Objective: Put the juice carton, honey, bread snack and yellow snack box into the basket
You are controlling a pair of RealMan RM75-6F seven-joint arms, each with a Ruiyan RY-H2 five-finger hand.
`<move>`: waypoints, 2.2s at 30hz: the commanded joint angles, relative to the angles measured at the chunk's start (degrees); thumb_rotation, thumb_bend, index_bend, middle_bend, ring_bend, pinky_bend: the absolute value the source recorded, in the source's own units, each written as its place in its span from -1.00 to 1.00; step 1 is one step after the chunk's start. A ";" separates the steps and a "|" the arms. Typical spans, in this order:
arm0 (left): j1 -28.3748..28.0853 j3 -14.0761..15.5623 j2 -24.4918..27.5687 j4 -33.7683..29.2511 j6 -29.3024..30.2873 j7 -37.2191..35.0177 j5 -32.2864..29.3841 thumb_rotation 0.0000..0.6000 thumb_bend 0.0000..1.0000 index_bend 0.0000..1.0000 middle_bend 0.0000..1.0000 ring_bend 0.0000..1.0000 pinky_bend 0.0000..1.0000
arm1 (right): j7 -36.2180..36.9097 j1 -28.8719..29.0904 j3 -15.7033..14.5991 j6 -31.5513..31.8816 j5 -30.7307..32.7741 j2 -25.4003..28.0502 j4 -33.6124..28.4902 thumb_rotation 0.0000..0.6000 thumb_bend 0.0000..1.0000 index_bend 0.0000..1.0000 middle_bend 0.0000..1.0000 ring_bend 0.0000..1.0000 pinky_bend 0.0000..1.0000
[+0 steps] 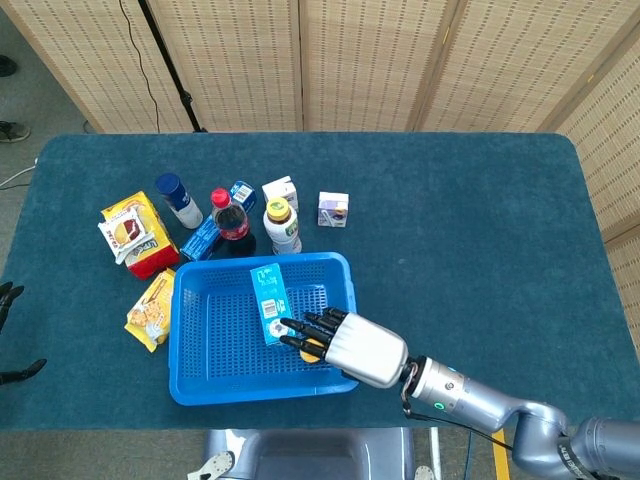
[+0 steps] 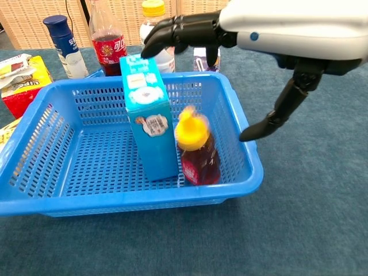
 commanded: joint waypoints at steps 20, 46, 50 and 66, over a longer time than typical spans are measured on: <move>-1.44 -0.64 -0.96 3.15 0.32 -4.11 3.39 1.00 -0.71 -1.00 -1.00 -1.00 -1.00 | 13.35 -11.62 1.90 20.97 1.14 14.07 6.83 1.00 -0.94 -0.93 -1.00 -0.91 -0.54; -12.37 -3.22 -5.51 16.68 -9.57 -16.05 5.61 1.00 -0.75 -1.00 -1.00 -1.00 -1.00 | 34.19 -36.37 -3.80 45.68 6.79 3.92 33.94 1.00 -0.94 -0.96 -1.00 -0.93 -0.58; -15.45 -6.16 -4.73 14.10 -14.04 -10.59 -0.34 1.00 -0.75 -1.00 -1.00 -1.00 -1.00 | 34.57 -37.28 -3.17 46.65 6.81 3.03 35.33 1.00 -0.94 -0.96 -1.00 -0.93 -0.58; -29.83 -12.25 -11.77 17.22 -31.93 6.13 -25.47 1.00 -0.76 -1.00 -1.00 -1.00 -1.00 | 32.26 -37.13 -1.82 44.12 6.47 2.07 36.97 1.00 -0.94 -0.95 -1.00 -0.93 -0.58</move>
